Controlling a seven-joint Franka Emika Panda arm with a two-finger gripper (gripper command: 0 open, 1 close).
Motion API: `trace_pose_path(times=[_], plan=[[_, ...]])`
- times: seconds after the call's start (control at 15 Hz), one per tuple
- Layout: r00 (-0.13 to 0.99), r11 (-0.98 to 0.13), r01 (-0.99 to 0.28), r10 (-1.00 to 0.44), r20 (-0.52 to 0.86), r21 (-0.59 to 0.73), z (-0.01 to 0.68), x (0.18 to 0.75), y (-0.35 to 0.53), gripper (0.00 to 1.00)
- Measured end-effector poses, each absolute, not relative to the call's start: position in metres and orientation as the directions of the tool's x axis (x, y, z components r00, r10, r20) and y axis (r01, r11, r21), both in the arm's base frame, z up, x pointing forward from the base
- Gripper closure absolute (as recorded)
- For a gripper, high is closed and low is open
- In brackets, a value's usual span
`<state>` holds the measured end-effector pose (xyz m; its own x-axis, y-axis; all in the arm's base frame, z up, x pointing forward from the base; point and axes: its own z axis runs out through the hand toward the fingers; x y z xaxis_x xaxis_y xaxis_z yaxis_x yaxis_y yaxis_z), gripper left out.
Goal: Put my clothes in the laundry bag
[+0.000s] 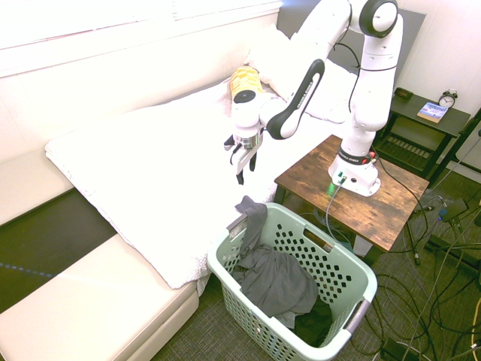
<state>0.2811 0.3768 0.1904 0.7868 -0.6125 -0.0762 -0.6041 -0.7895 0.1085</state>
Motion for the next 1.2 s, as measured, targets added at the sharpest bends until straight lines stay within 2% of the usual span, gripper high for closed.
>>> trace_pose_path(times=[0.2,0.6,0.67,1.2], plan=[[0.745,-0.771,-0.615,-0.637,-0.2,0.166,0.134,0.302,0.368,0.0],[0.699,-0.749,-0.61,-0.662,-0.271,0.259,0.048,0.318,0.366,0.0],[0.692,-0.748,-0.603,-0.663,-0.286,0.276,0.039,0.315,0.368,1.0],[0.665,-0.736,-0.602,-0.677,-0.316,0.31,0.026,0.322,0.367,1.0]])
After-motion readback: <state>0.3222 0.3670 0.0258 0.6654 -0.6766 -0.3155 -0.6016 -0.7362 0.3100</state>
